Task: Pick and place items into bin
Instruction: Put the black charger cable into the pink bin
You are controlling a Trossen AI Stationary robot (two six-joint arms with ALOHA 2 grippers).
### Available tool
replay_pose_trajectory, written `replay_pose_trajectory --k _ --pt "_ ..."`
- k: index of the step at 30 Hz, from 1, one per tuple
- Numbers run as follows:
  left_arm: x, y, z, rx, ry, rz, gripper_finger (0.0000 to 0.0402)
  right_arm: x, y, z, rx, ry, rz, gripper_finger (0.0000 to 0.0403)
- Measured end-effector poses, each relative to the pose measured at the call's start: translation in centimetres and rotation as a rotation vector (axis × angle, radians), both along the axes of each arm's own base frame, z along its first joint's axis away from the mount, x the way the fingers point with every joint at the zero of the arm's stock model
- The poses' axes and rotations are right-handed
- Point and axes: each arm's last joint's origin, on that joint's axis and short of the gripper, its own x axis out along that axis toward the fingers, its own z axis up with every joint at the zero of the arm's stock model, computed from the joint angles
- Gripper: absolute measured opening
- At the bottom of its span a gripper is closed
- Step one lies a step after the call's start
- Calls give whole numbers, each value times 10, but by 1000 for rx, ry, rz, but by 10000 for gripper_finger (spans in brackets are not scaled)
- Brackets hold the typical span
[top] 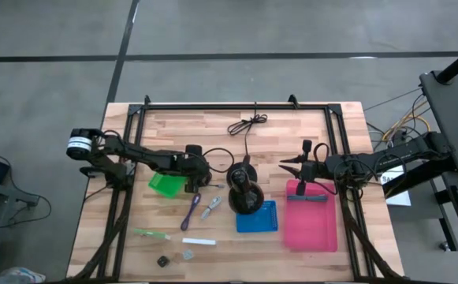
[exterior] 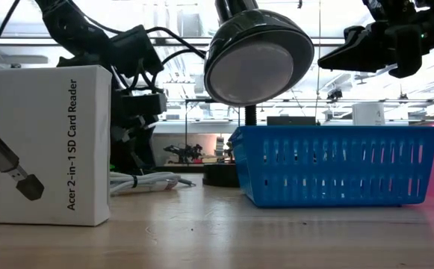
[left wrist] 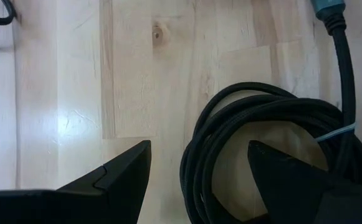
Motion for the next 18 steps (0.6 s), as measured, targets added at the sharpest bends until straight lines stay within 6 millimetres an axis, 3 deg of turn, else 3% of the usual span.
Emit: replay_pose_trajectory --k 18 --pt "0 0 0 0 2 0 158 0 0 0 0 0 0 53"
